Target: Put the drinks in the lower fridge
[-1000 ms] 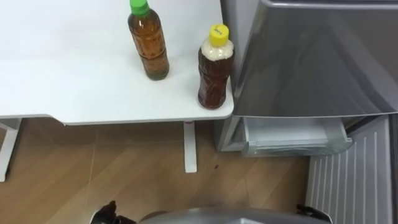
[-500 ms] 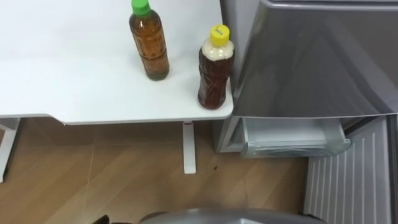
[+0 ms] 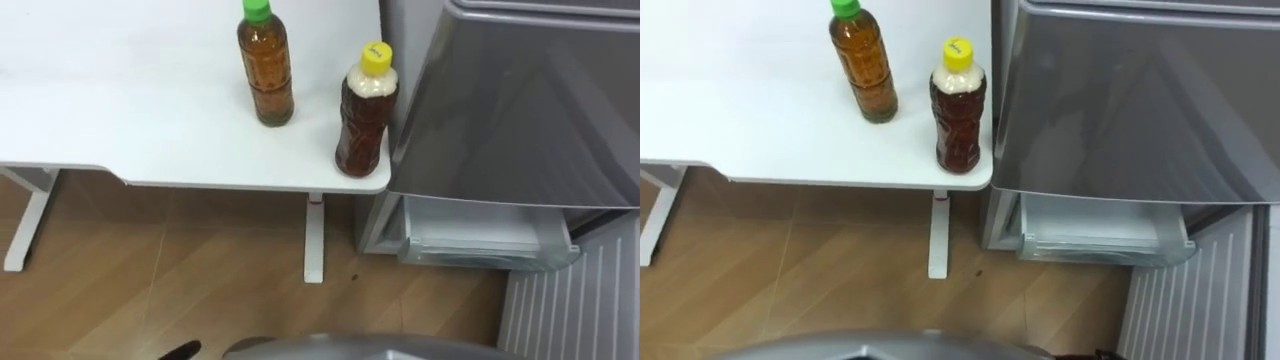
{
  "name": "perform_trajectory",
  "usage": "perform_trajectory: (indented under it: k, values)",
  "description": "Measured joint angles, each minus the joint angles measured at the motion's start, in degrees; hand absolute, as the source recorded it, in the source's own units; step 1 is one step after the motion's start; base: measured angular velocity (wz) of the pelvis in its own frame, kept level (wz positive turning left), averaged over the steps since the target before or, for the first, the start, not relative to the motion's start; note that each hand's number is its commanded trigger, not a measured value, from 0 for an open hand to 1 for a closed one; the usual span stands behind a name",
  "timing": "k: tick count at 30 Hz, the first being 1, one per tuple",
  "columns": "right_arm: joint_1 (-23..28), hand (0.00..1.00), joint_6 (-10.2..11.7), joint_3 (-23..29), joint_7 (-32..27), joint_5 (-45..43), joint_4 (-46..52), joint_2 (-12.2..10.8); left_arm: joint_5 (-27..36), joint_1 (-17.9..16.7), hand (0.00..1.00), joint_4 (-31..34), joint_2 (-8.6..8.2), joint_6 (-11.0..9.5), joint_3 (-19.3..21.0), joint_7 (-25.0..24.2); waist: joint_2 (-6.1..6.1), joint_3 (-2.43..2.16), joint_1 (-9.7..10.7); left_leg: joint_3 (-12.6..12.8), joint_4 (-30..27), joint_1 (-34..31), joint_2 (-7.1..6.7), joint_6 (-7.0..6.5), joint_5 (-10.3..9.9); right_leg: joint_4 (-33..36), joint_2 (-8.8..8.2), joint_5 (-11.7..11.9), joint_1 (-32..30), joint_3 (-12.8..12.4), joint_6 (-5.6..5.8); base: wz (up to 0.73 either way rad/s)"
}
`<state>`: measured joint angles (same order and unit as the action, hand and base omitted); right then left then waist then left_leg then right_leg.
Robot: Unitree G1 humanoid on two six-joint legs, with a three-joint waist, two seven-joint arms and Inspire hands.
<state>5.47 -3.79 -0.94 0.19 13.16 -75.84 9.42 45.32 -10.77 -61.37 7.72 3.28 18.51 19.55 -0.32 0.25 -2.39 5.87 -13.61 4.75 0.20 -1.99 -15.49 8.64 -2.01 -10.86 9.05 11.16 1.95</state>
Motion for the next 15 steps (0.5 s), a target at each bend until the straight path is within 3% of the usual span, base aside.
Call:
perform_trajectory:
  k: [3, 5, 8, 15]
  values:
    - [0.1, 0.0, 0.0, 0.1, 0.2, -0.2, 0.3, 0.1, 5.3, 0.0, 0.0, 5.2, 0.06, -1.0, 2.4, 3.1, 0.07, 0.01, -0.2, -0.2, 0.0, 0.0, -0.12, 0.09, 0.1, 0.0, 0.03, 0.0, 0.0, 0.0, 0.0, 0.01]
    - [0.3, 0.0, 0.0, 0.2, 0.2, -0.5, 0.8, 0.2, 8.2, 0.4, 0.0, 11.2, 0.21, -2.9, 4.0, 6.1, 0.2, 0.01, -1.1, -0.1, 0.0, 0.0, -0.19, 0.13, 0.2, 0.0, 0.06, 0.0, 0.0, -0.1, 0.0, 0.0]
    - [0.1, 0.0, 0.1, 1.8, 0.0, -2.8, 1.4, 0.2, 8.0, 1.4, 0.0, 18.5, 0.42, -4.1, 5.4, 10.5, 0.58, -0.02, -1.5, -0.1, 0.0, -0.1, -0.14, 0.13, 0.2, 0.0, 0.09, 0.0, -0.2, -0.1, 0.0, -0.01]
    - [-0.2, 0.0, 2.4, 2.2, 0.8, -4.0, 2.9, 0.2, 4.9, 2.7, 0.0, 37.4, 2.39, -9.7, 6.2, 20.6, 1.05, -0.08, -2.6, -0.2, 0.1, -0.3, -0.24, 0.13, 0.4, 0.0, 0.04, 0.0, -0.9, 0.0, 0.0, -0.01]
